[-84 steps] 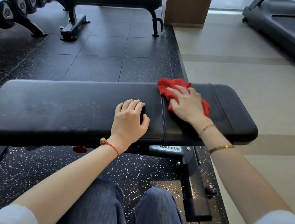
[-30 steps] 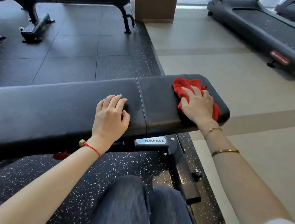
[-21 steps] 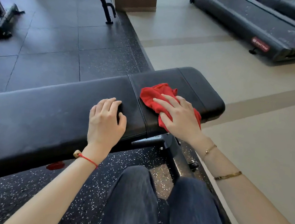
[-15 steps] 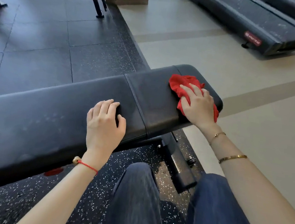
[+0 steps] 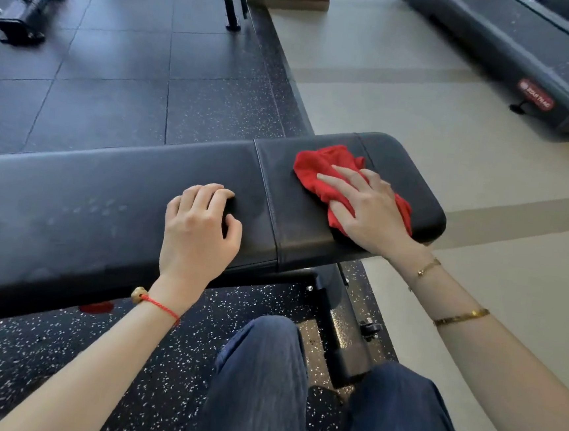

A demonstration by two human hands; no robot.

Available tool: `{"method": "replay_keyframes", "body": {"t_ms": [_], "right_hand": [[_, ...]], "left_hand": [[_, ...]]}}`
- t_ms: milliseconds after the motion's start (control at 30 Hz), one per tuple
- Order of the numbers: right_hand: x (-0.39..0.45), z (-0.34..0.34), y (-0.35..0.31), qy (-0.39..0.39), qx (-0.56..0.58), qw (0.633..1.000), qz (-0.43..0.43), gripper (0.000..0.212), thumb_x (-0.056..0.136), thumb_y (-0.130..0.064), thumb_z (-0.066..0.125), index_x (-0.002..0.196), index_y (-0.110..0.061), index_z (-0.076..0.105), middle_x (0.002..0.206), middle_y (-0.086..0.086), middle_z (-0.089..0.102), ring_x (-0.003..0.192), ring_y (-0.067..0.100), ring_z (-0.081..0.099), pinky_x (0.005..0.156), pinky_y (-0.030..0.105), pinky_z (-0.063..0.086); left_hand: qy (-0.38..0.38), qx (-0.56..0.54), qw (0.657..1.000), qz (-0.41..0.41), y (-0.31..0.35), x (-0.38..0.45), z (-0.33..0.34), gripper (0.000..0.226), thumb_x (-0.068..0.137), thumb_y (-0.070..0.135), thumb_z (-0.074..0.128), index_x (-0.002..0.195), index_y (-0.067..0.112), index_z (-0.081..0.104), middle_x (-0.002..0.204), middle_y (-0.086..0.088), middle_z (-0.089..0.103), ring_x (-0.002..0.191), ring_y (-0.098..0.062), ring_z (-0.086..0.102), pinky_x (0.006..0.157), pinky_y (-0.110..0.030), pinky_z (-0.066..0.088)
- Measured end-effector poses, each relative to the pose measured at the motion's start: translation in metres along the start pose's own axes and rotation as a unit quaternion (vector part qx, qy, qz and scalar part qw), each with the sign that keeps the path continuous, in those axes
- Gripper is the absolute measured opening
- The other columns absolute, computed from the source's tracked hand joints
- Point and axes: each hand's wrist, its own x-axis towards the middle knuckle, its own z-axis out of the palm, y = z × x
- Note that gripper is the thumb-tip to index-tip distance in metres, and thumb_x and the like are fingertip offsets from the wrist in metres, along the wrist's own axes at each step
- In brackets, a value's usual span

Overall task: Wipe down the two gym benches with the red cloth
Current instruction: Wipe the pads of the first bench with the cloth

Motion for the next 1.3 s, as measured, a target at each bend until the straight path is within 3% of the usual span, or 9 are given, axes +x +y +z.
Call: {"method": "replay_keyframes", "body": {"t_ms": [100, 333, 433, 533, 633, 833, 1000, 1133, 1300], "right_hand": [[-0.019, -0.003, 0.015, 0.002, 0.020, 0.999, -0.051, 0.047, 0.093, -0.042, 0.039, 0.139, -0.047, 0.043, 0.149, -0.018, 0.040, 0.132, 0.023, 0.035, 0.111, 0.042, 0.024], [0.070, 0.003, 0.040, 0.008, -0.012, 0.999, 0.038, 0.045, 0.096, -0.036, 0.043, 0.141, -0.039, 0.045, 0.152, -0.006, 0.039, 0.132, 0.034, 0.035, 0.112, 0.043, 0.024], [0.090, 0.013, 0.003, -0.012, -0.002, 1.000, -0.012, 0.046, 0.095, -0.038, 0.042, 0.141, -0.039, 0.045, 0.152, -0.005, 0.039, 0.130, 0.035, 0.036, 0.110, 0.044, 0.026], [0.072, 0.021, -0.034, -0.026, 0.009, 0.993, -0.115, 0.048, 0.094, -0.041, 0.042, 0.142, -0.040, 0.044, 0.151, -0.007, 0.040, 0.130, 0.033, 0.037, 0.110, 0.043, 0.026], [0.041, 0.018, -0.030, -0.025, 0.018, 0.983, -0.182, 0.048, 0.093, -0.041, 0.043, 0.142, -0.041, 0.044, 0.150, -0.009, 0.041, 0.129, 0.029, 0.038, 0.109, 0.042, 0.026], [0.050, 0.006, 0.024, -0.001, 0.018, 0.995, -0.099, 0.046, 0.095, -0.038, 0.044, 0.141, -0.040, 0.044, 0.150, -0.009, 0.040, 0.127, 0.030, 0.039, 0.108, 0.042, 0.028], [0.099, 0.015, -0.007, -0.038, 0.018, 0.998, -0.055, 0.047, 0.095, -0.040, 0.038, 0.142, -0.039, 0.042, 0.153, -0.005, 0.037, 0.131, 0.034, 0.034, 0.110, 0.043, 0.024], [0.105, 0.022, -0.047, -0.047, 0.017, 0.995, -0.084, 0.048, 0.095, -0.041, 0.038, 0.143, -0.040, 0.041, 0.152, -0.005, 0.037, 0.132, 0.033, 0.033, 0.111, 0.044, 0.025], [0.046, 0.020, -0.049, -0.026, 0.041, 0.983, -0.176, 0.047, 0.093, -0.040, 0.043, 0.141, -0.041, 0.044, 0.150, -0.009, 0.040, 0.131, 0.030, 0.034, 0.109, 0.041, 0.023]], "left_hand": [[0.002, -0.007, 1.000, -0.011, 0.003, 0.000, -0.002, 0.033, 0.087, 0.024, 0.047, 0.115, 0.017, 0.064, 0.123, 0.001, 0.064, 0.117, -0.023, 0.055, 0.103, -0.039, 0.038], [-0.001, -0.024, 0.999, -0.025, 0.005, 0.000, -0.004, 0.028, 0.088, 0.019, 0.054, 0.114, 0.020, 0.065, 0.121, 0.004, 0.066, 0.117, -0.021, 0.056, 0.102, -0.040, 0.041], [-0.004, -0.028, 0.999, -0.035, 0.006, 0.001, -0.005, 0.029, 0.087, 0.018, 0.056, 0.114, 0.020, 0.066, 0.121, 0.005, 0.066, 0.118, -0.020, 0.056, 0.102, -0.041, 0.041], [-0.006, -0.034, 0.999, -0.042, 0.008, 0.001, -0.008, 0.031, 0.087, 0.017, 0.054, 0.115, 0.021, 0.067, 0.123, 0.005, 0.067, 0.119, -0.018, 0.057, 0.103, -0.041, 0.043], [-0.010, -0.036, 0.998, -0.040, 0.008, -0.002, -0.011, 0.034, 0.088, 0.014, 0.053, 0.117, 0.020, 0.068, 0.125, 0.004, 0.067, 0.121, -0.017, 0.057, 0.104, -0.039, 0.043], [-0.017, -0.037, 0.998, -0.038, 0.010, -0.001, -0.013, 0.035, 0.090, 0.018, 0.048, 0.118, 0.020, 0.068, 0.126, 0.003, 0.067, 0.122, -0.017, 0.058, 0.104, -0.042, 0.045], [-0.018, -0.036, 0.999, -0.037, 0.007, -0.001, -0.011, 0.036, 0.090, 0.023, 0.046, 0.119, 0.020, 0.068, 0.127, 0.004, 0.067, 0.121, -0.016, 0.058, 0.105, -0.040, 0.045], [-0.020, -0.042, 0.998, -0.036, 0.007, -0.001, -0.011, 0.035, 0.090, 0.022, 0.047, 0.118, 0.019, 0.069, 0.126, 0.003, 0.067, 0.121, -0.016, 0.058, 0.105, -0.039, 0.044], [-0.019, -0.042, 0.998, -0.036, 0.007, -0.001, -0.012, 0.035, 0.090, 0.022, 0.048, 0.118, 0.019, 0.069, 0.127, 0.002, 0.067, 0.122, -0.018, 0.058, 0.105, -0.040, 0.045]]}}
